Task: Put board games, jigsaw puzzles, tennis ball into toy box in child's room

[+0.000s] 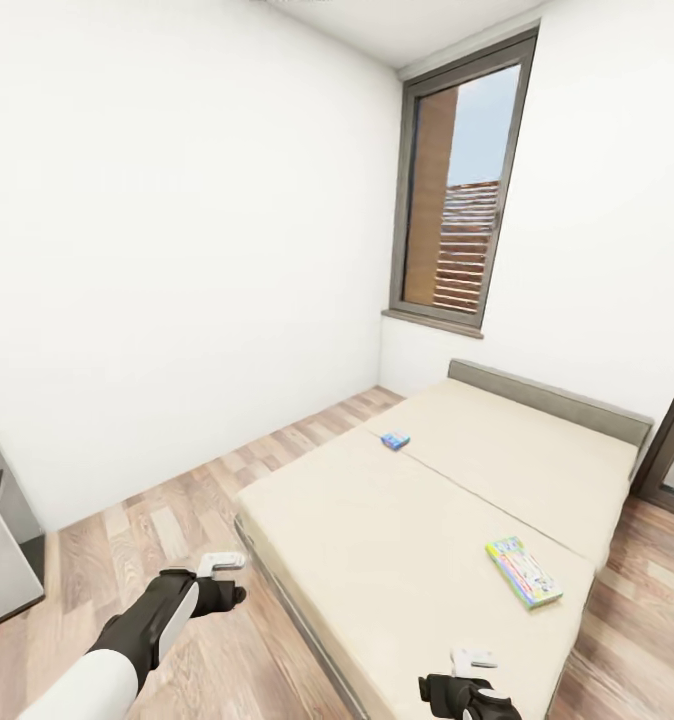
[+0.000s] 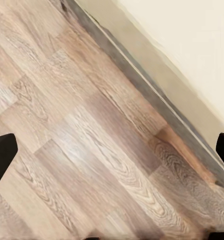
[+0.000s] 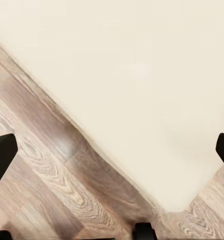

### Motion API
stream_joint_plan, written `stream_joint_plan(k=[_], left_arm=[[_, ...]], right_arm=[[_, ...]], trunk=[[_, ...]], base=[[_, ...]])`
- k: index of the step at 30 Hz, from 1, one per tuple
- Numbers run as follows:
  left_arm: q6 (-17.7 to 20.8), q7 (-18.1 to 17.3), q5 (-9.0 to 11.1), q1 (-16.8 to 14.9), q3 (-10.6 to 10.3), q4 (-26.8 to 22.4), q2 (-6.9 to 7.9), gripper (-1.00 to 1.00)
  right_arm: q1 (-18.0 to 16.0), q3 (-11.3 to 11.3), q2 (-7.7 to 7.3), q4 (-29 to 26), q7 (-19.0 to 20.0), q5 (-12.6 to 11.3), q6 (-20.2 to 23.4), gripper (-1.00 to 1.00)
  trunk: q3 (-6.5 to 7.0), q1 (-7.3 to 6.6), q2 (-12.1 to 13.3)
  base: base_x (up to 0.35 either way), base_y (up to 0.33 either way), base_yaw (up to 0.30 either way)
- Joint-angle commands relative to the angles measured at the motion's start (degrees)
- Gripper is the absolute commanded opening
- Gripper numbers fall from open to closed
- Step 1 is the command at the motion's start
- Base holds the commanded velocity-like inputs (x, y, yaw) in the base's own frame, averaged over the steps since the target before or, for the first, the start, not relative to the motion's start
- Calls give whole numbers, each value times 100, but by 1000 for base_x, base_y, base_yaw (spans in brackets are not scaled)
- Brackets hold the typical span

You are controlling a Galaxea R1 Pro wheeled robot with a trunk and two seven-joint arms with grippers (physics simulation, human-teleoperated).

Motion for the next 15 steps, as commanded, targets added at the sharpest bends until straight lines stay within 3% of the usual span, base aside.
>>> stream_joint_plan(k=[1, 6, 15], left_arm=[[29, 9, 50, -5, -21, -6, 4, 100], [29, 9, 49, -5, -21, -6, 4, 100], [21, 9, 50, -5, -23, -6, 9, 100]], right_arm=[[-1, -16, 5, -13, -11, -10, 33, 100], [-1, -16, 3, -13, -11, -10, 29, 100], [-2, -16, 5, -13, -11, -10, 27, 100]], trunk=[[-14, 0, -13], [-14, 0, -13], [-14, 0, -13]], base=[[-295, 0, 189], [-220, 0, 72], [-42, 0, 9]])
